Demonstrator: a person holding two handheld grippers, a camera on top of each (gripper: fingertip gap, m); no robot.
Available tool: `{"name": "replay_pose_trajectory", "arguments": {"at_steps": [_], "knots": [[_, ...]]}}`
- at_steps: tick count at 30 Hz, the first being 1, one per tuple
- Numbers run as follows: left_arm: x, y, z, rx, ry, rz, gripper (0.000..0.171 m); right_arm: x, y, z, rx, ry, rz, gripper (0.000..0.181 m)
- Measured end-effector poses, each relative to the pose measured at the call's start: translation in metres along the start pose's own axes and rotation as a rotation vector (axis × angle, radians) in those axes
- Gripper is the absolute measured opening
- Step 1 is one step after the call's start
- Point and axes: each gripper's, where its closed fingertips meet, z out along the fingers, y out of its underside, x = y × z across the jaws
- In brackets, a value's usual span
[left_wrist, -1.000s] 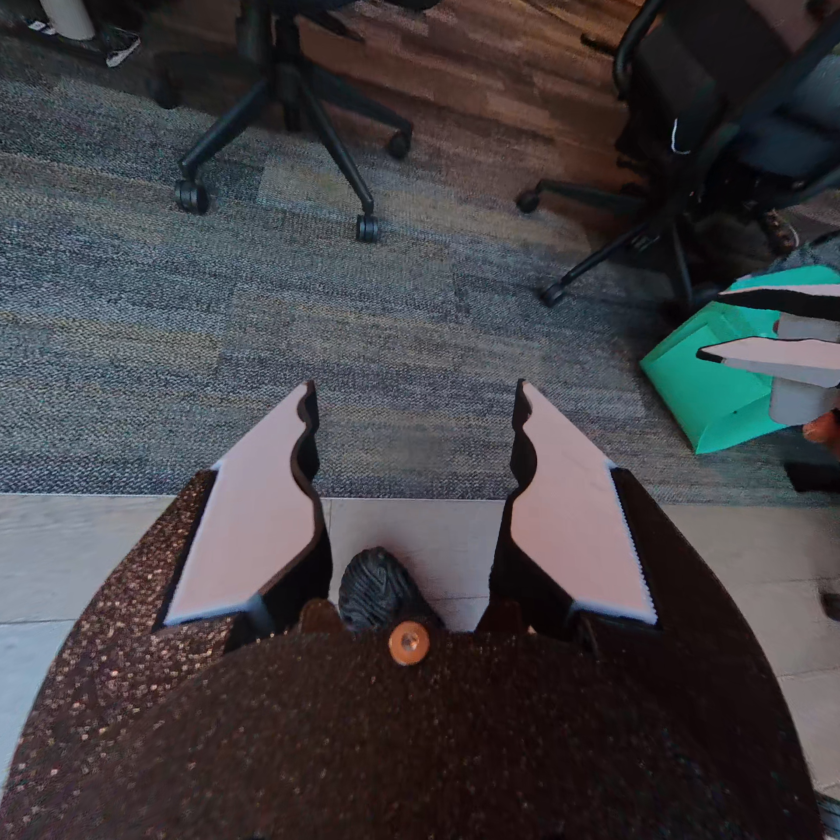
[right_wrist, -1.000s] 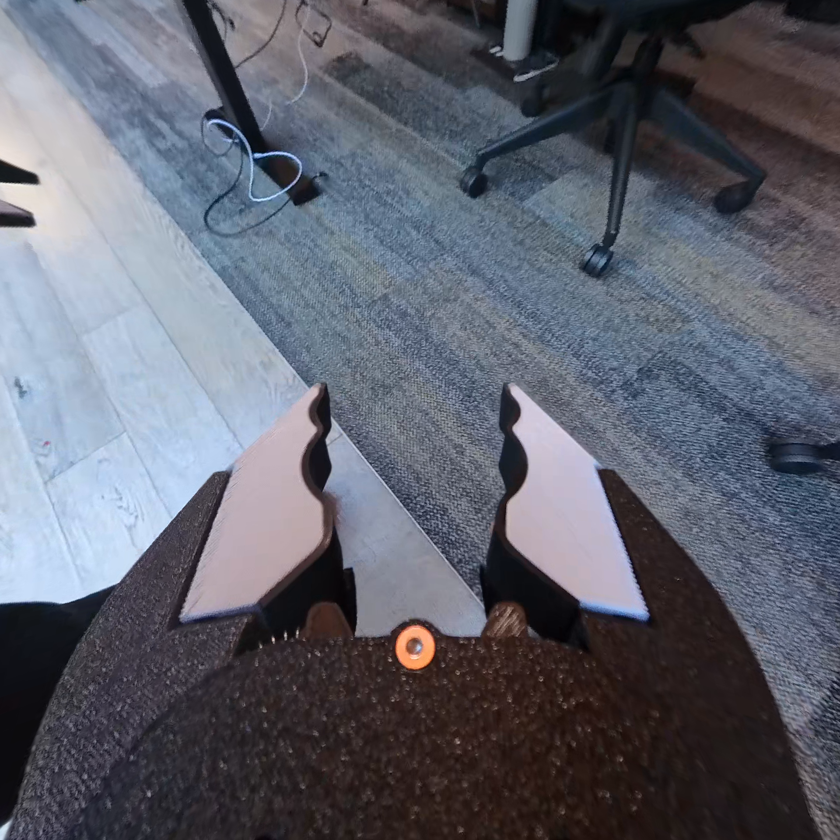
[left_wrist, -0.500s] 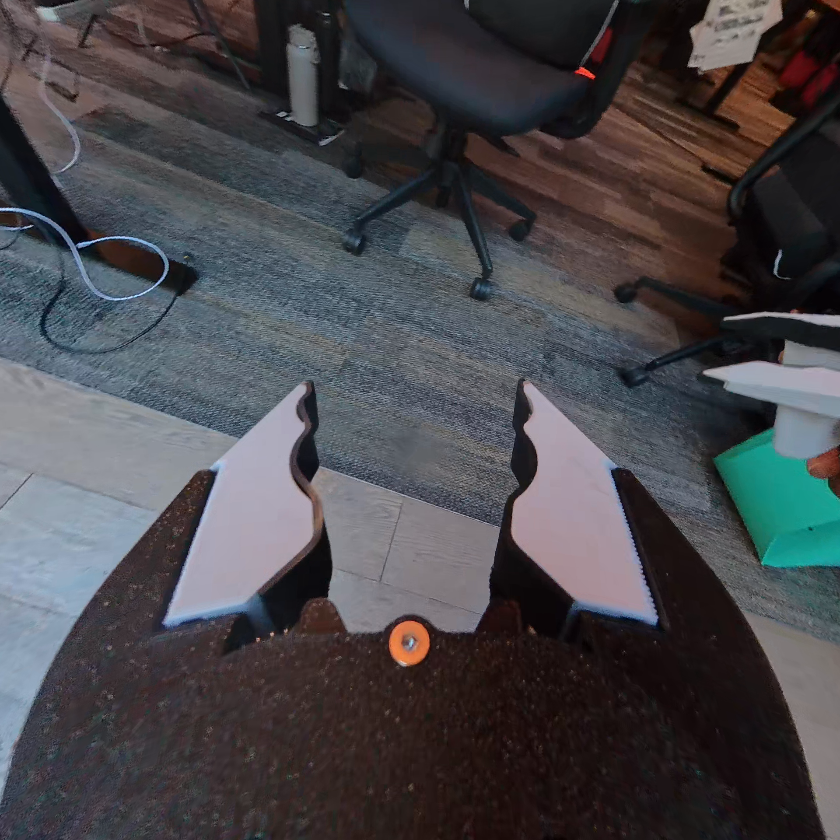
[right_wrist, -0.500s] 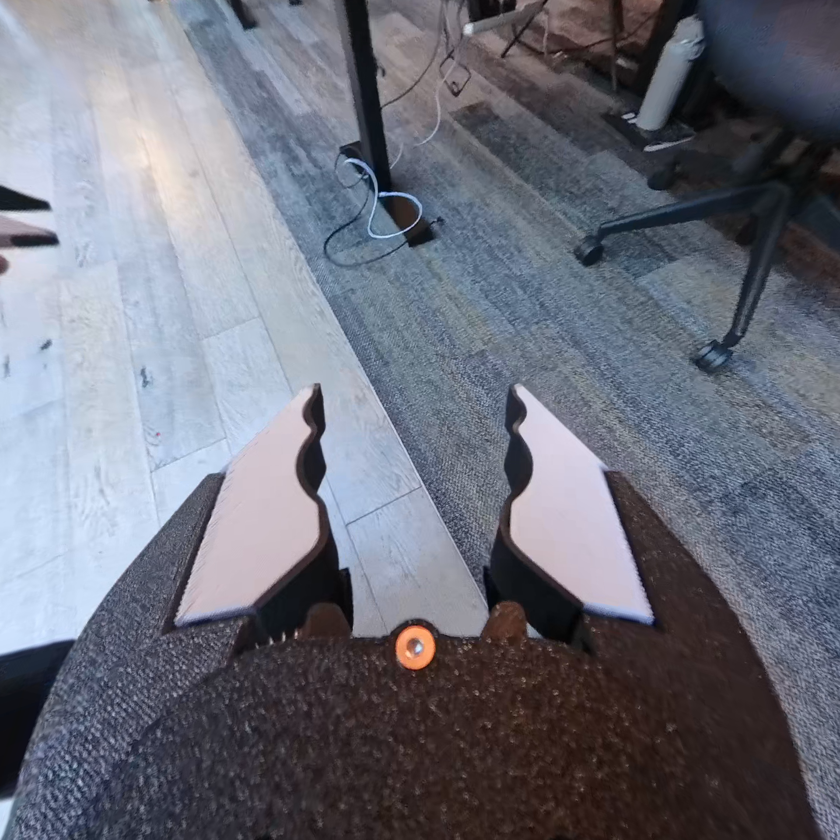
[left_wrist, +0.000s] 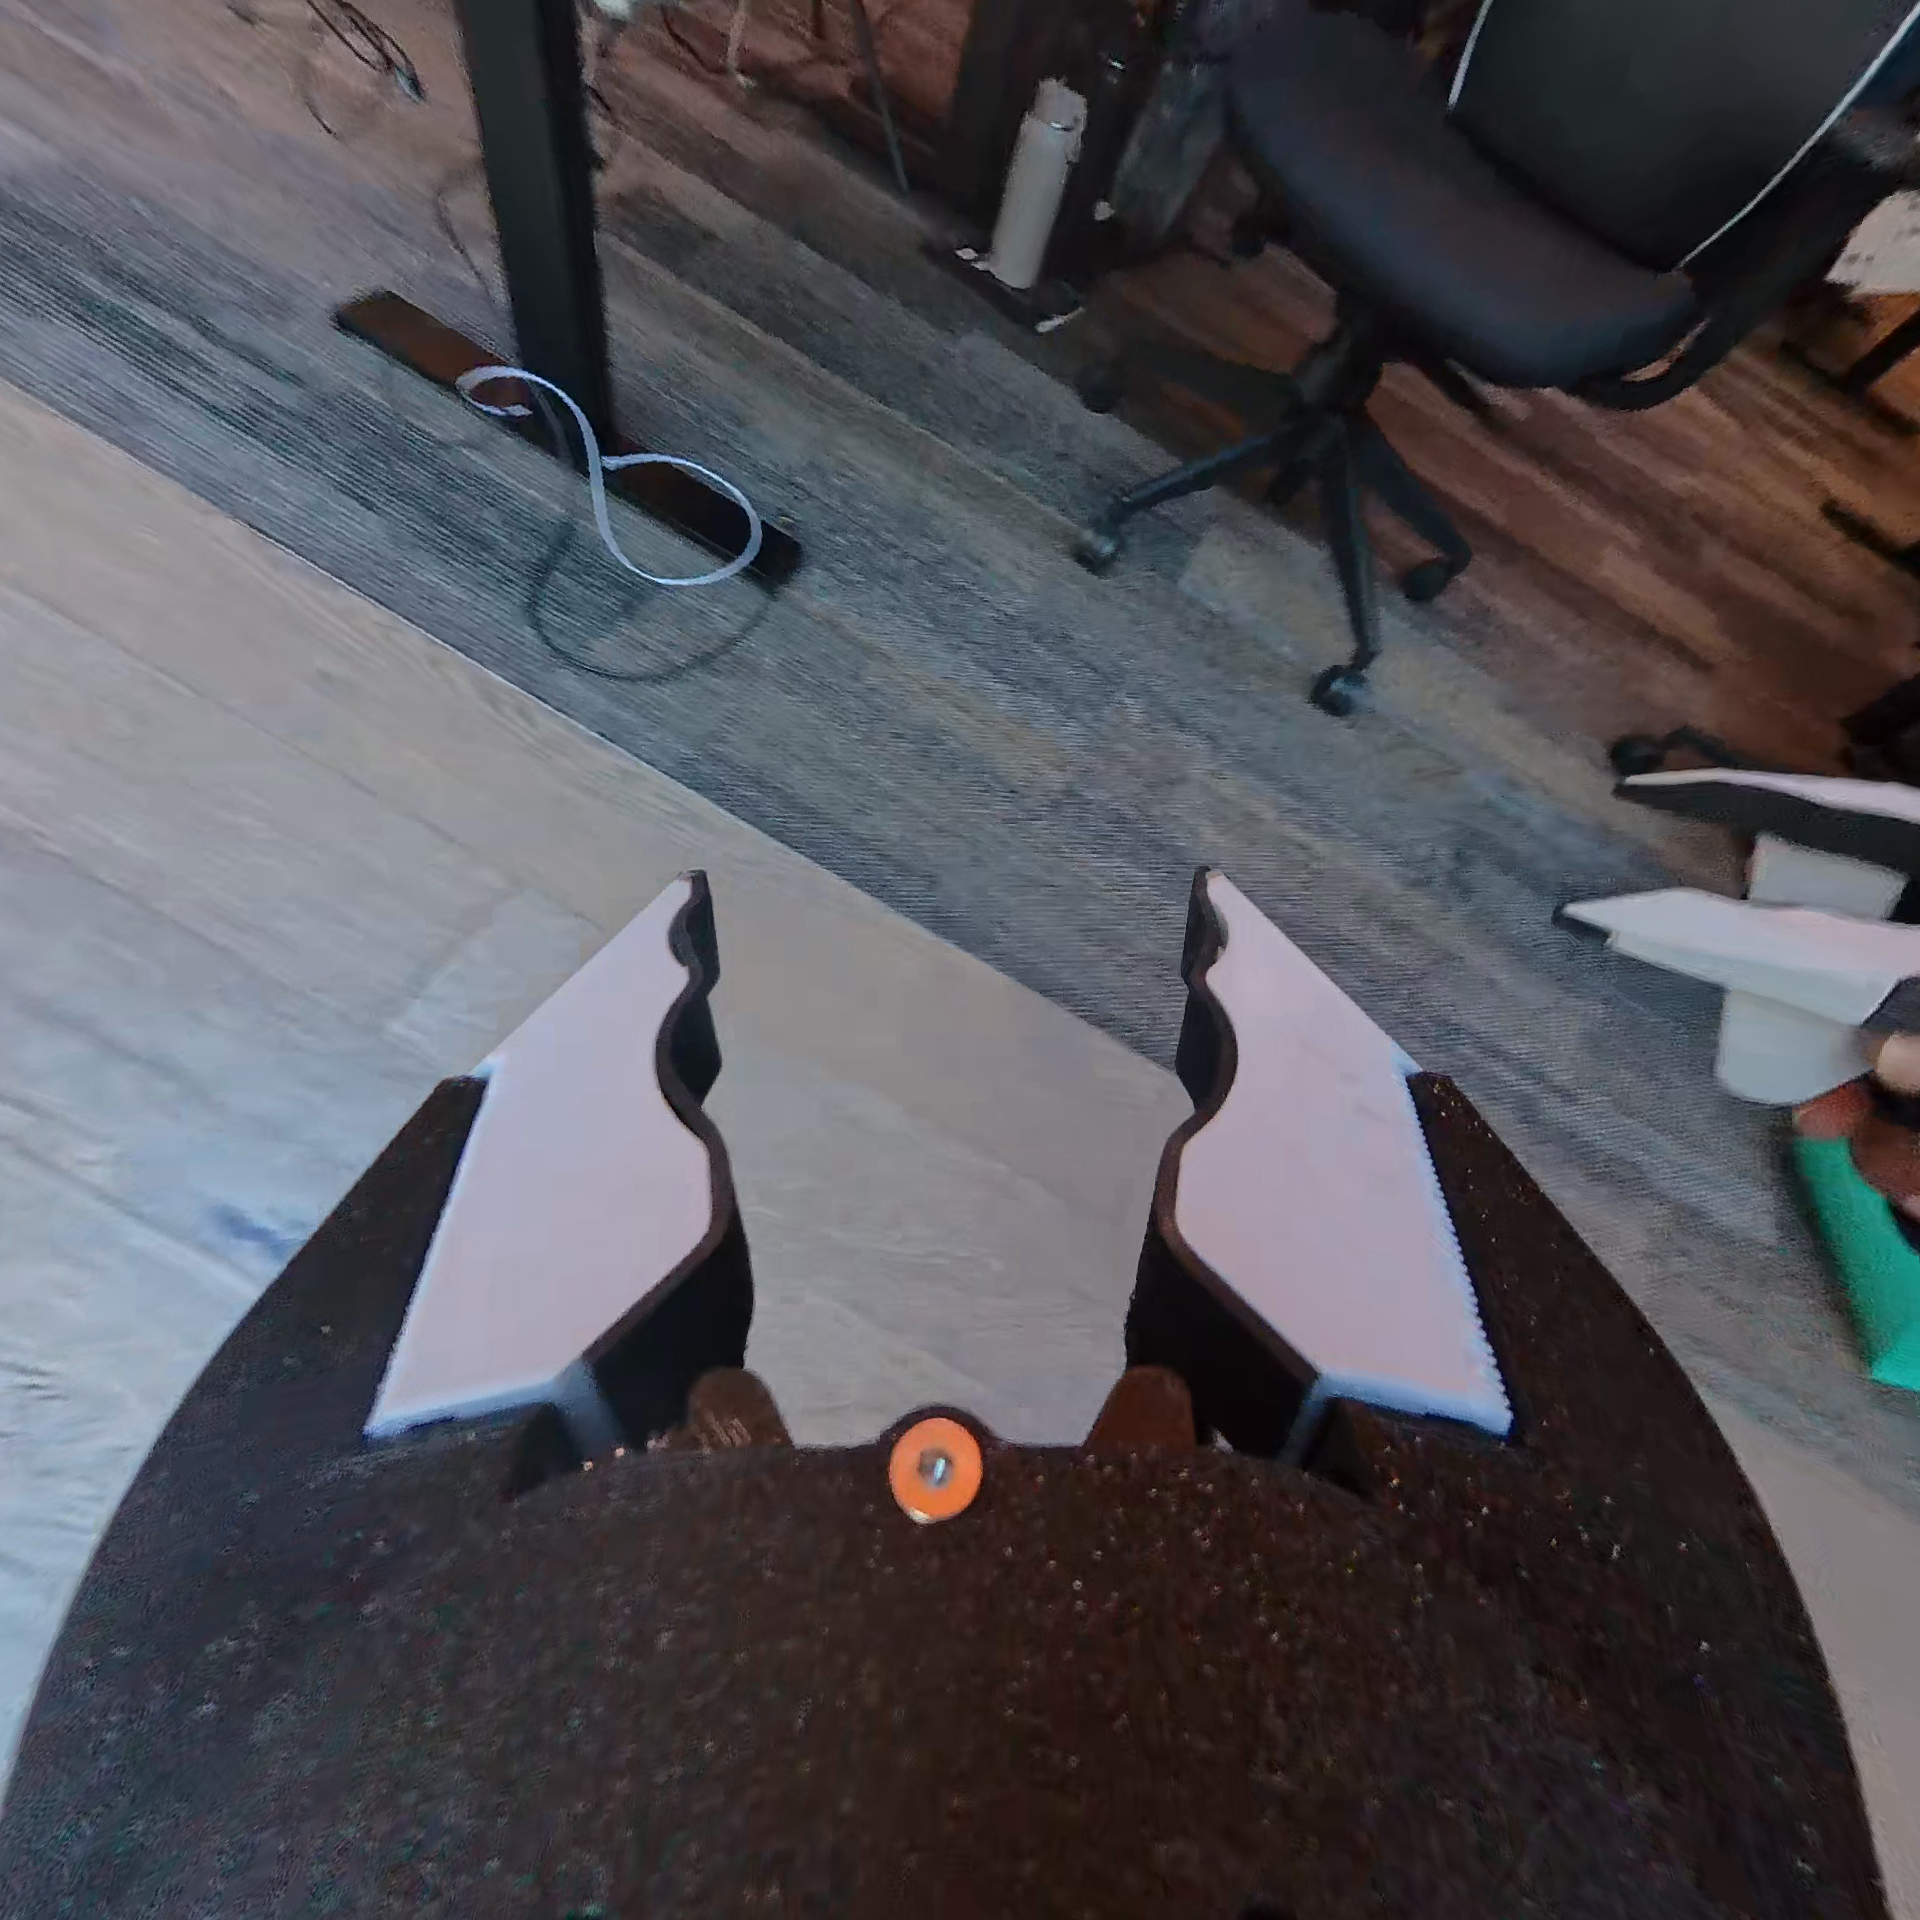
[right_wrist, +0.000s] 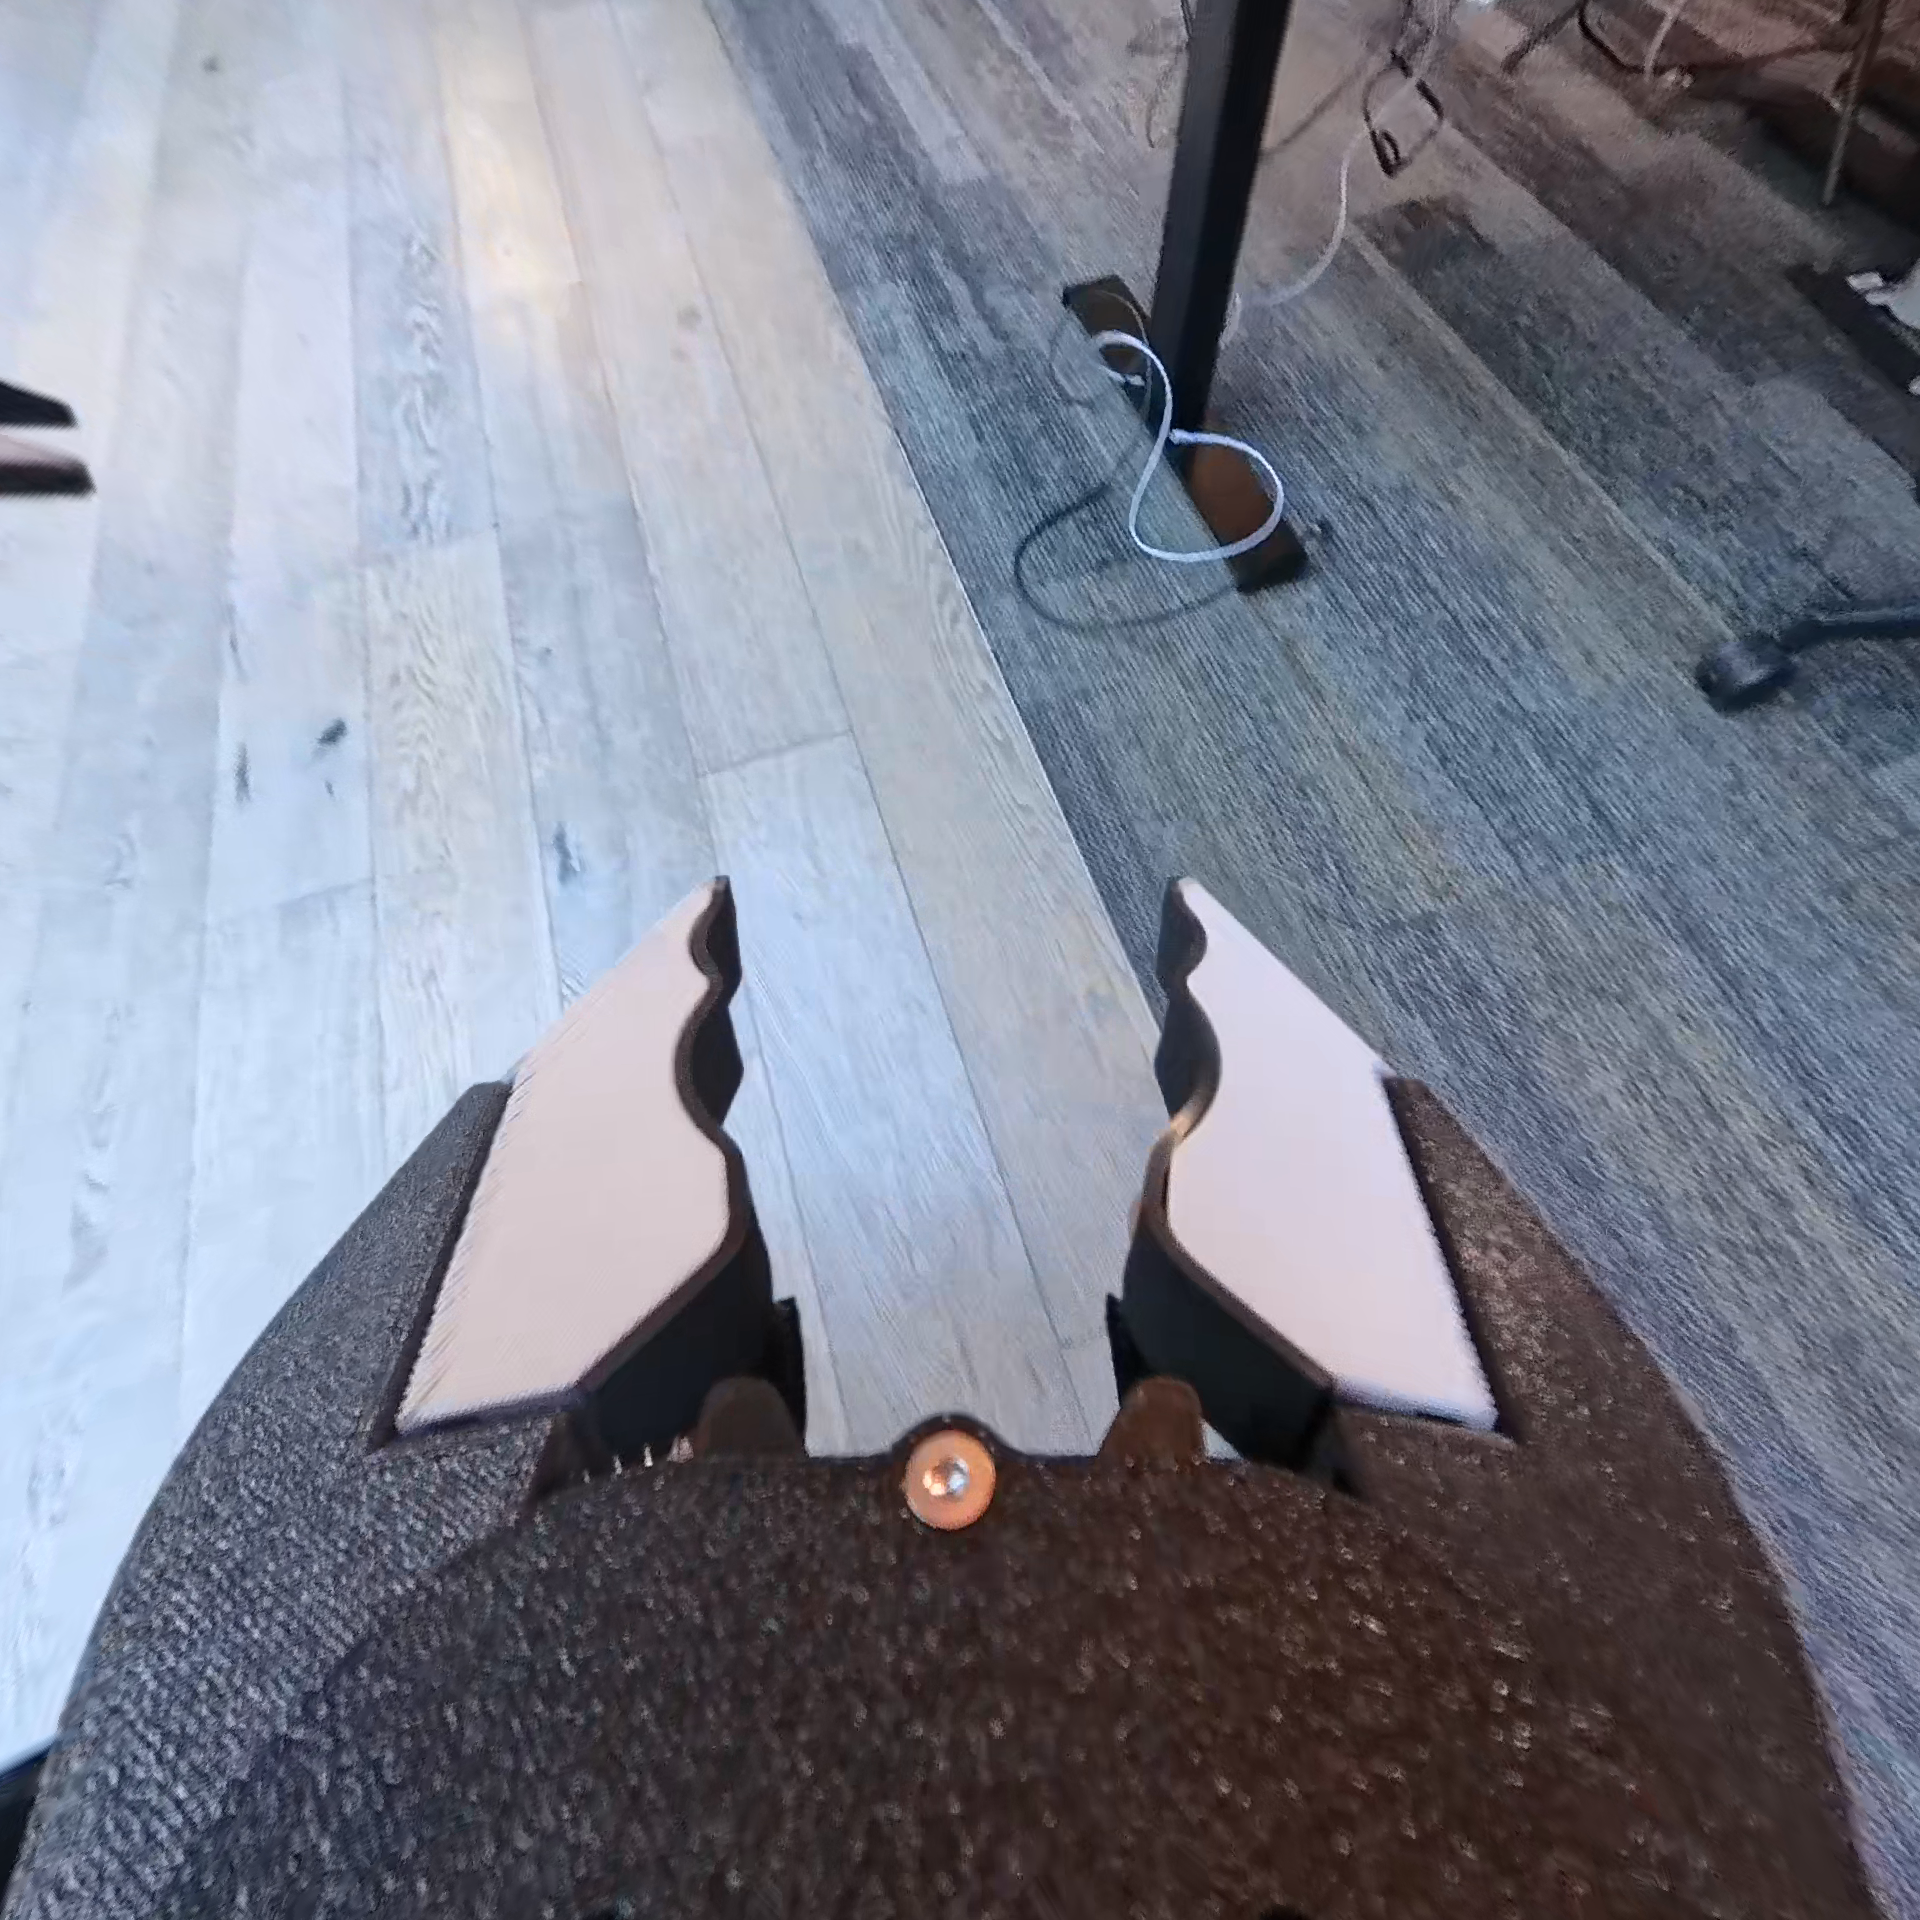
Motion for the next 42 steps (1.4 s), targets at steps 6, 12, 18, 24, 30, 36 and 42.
{"name": "replay_pose_trajectory", "arguments": {"at_steps": [6,12,18,24,30,36,42], "knots": [[-0.096,0.005,-0.035,-0.007,-0.027,0.119,0.091,-0.069,-0.022,0.05,0.079,-0.016,0.048,0.083],[-0.111,0.042,-0.024,-0.024,-0.01,0.228,0.092,-0.073,0.02,0.055,0.025,0.032,0.04,0.084],[-0.059,0.027,0.011,0.029,0.058,0.232,0.09,-0.031,0.033,0.02,0.024,0.148,0.067,0.085],[0.019,-0.011,0.038,0.025,0.212,0.245,0.089,0.015,0.031,-0.041,0.035,0.264,0.14,0.084],[0.094,-0.074,0.012,-0.054,0.314,0.331,0.088,0.055,-0.028,-0.132,0.047,0.342,0.169,0.084],[0.176,-0.194,-0.057,-0.074,0.351,0.407,0.087,0.105,-0.153,-0.265,0.111,0.389,0.08,0.082],[0.271,-0.31,-0.13,-0.019,0.357,0.419,0.088,0.157,-0.246,-0.396,0.176,0.394,0.053,0.08]]}}
